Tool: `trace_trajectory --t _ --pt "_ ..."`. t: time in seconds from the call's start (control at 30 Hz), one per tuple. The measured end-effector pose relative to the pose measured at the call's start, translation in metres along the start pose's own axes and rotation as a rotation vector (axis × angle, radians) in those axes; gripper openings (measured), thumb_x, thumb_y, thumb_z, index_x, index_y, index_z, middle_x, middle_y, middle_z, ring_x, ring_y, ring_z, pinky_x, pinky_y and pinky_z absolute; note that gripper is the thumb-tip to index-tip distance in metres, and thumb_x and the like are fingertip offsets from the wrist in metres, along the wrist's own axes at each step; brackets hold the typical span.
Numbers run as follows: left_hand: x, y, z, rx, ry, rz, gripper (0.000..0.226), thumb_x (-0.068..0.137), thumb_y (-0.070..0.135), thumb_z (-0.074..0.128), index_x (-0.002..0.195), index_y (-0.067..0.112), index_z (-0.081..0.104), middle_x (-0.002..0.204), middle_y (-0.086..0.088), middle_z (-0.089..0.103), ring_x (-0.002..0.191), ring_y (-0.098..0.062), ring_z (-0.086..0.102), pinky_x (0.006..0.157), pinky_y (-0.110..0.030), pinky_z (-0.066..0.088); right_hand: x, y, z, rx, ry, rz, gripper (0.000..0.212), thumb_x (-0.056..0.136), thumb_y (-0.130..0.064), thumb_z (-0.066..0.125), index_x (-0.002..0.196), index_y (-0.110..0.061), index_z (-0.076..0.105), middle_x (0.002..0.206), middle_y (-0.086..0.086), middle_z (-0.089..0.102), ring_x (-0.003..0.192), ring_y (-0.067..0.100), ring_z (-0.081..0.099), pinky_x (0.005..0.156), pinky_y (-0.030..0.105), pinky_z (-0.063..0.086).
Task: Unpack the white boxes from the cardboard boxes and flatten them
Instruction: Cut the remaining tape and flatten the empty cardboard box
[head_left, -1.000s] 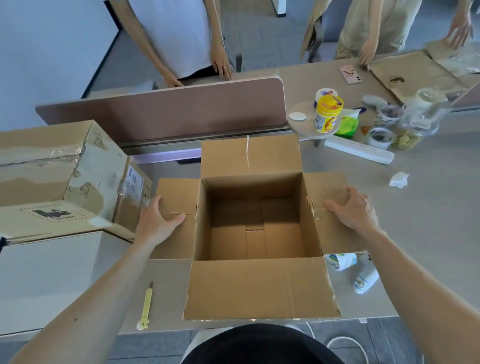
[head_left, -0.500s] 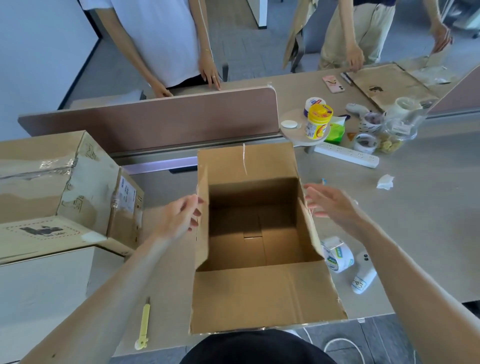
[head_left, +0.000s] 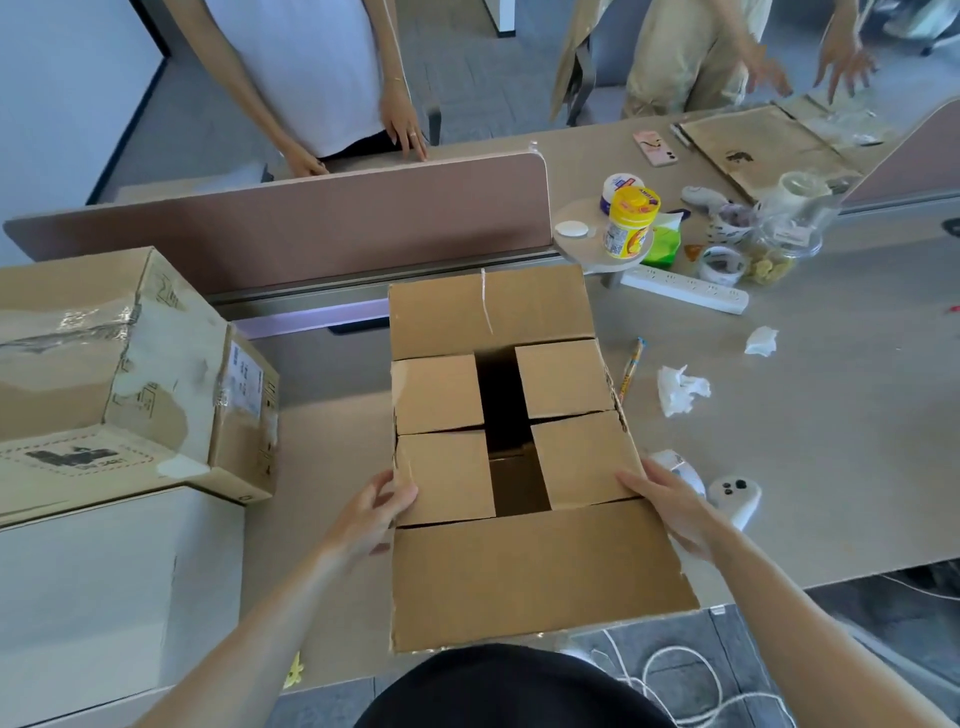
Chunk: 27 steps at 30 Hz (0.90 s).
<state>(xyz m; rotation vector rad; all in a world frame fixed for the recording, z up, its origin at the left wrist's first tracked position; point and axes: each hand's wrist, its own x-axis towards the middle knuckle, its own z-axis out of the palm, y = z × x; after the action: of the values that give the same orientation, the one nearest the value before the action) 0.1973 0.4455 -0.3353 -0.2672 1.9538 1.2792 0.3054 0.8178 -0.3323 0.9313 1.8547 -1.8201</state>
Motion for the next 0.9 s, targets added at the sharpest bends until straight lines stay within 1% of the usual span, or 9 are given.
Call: trace_trajectory --t 0.07,0.2,0.33,0.4,0.5,0.6,0.67,0.77,0.9 --pt "-0.005 -0.003 0.008 -0.016 -0.032 0.012 0.048 0.090 0.055 0.062 0.133 0.040 0.047 0.125 0.012 0.063 0.110 -0.010 0.062 0.086 -0.038 0.055 -0.005 -0.002 0.005 0.032 -0.026 -0.013 0.025 0.098 -0.031 0.057 0.122 -0.032 0.061 0.106 -0.003 0.075 0.100 0.020 0.070 0.090 0.037 0.055" --pt "-0.013 0.002 0.008 0.000 0.024 0.135 0.072 0.068 0.070 0.064 0.131 0.037 0.054 0.119 0.011 0.068 0.108 -0.011 0.065 0.095 -0.037 0.053 -0.010 -0.011 0.004 0.012 -0.021 -0.055 0.028 0.100 -0.034 0.052 0.128 -0.035 0.060 0.109 -0.012 0.073 0.107 0.013 0.066 0.094 0.033 0.050" --pt "-0.018 0.025 0.000 -0.152 0.108 0.213 0.022 0.097 0.037 0.059 0.118 0.034 0.060 0.106 0.009 0.070 0.092 -0.008 0.067 0.072 -0.025 0.050 -0.026 -0.034 0.003 0.114 0.073 -0.141 0.016 0.101 -0.029 0.051 0.107 -0.030 0.066 0.082 -0.019 0.075 0.076 -0.006 0.069 0.079 0.024 0.048" --pt "-0.022 0.038 -0.008 -0.236 0.105 0.234 0.020 0.100 0.040 0.052 0.112 0.030 0.064 0.103 0.004 0.069 0.092 -0.016 0.065 0.076 -0.031 0.049 -0.030 -0.043 0.003 0.217 0.155 -0.234 0.021 0.096 -0.022 0.058 0.114 -0.016 0.067 0.095 -0.008 0.076 0.083 -0.010 0.066 0.084 0.025 0.050" --pt "-0.028 0.051 -0.018 -0.361 0.142 0.244 0.038 0.099 0.056 0.042 0.107 0.027 0.065 0.099 0.002 0.071 0.101 -0.023 0.062 0.088 -0.043 0.047 -0.033 -0.055 0.004 0.252 0.075 -0.269 0.049 0.085 -0.021 0.067 0.132 -0.013 0.059 0.119 0.003 0.069 0.103 0.007 0.065 0.109 0.038 0.040" --pt "-0.035 0.062 -0.025 -0.355 0.147 0.297 0.060 0.087 0.076 0.034 0.122 0.034 0.059 0.105 0.007 0.074 0.110 -0.024 0.064 0.095 -0.049 0.046 -0.032 -0.080 0.009 0.187 -0.019 -0.350 0.048 0.078 -0.045 0.072 0.124 -0.033 0.064 0.121 -0.007 0.069 0.104 0.017 0.066 0.093 0.042 0.047" --pt "-0.041 0.070 -0.027 -0.364 0.121 0.368 0.057 0.089 0.072 0.029 0.128 0.040 0.054 0.113 0.008 0.072 0.112 -0.021 0.064 0.096 -0.050 0.046 -0.033 -0.091 0.011 0.125 -0.053 -0.420 0.037 0.093 -0.022 0.057 0.124 -0.042 0.060 0.126 -0.011 0.066 0.108 0.014 0.065 0.087 0.037 0.049" --pt "-0.049 0.081 -0.033 -0.430 0.125 0.494 0.062 0.085 0.075 0.047 0.132 0.036 0.056 0.116 -0.001 0.071 0.100 -0.016 0.067 0.082 -0.039 0.051 -0.033 -0.104 0.010 0.135 -0.006 -0.488 0.041 0.092 -0.005 0.056 0.122 -0.033 0.054 0.123 -0.008 0.067 0.110 0.020 0.065 0.084 0.038 0.048" --pt "-0.062 0.099 -0.040 -0.408 0.108 0.655 0.042 0.088 0.059 0.058 0.126 0.043 0.062 0.125 0.005 0.067 0.110 -0.013 0.064 0.080 -0.028 0.053 -0.036 -0.122 0.013 0.101 -0.001 -0.529 0.052 0.078 -0.028 0.070 0.127 -0.028 0.053 0.129 0.001 0.064 0.116 0.022 0.061 0.091 0.044 0.048"
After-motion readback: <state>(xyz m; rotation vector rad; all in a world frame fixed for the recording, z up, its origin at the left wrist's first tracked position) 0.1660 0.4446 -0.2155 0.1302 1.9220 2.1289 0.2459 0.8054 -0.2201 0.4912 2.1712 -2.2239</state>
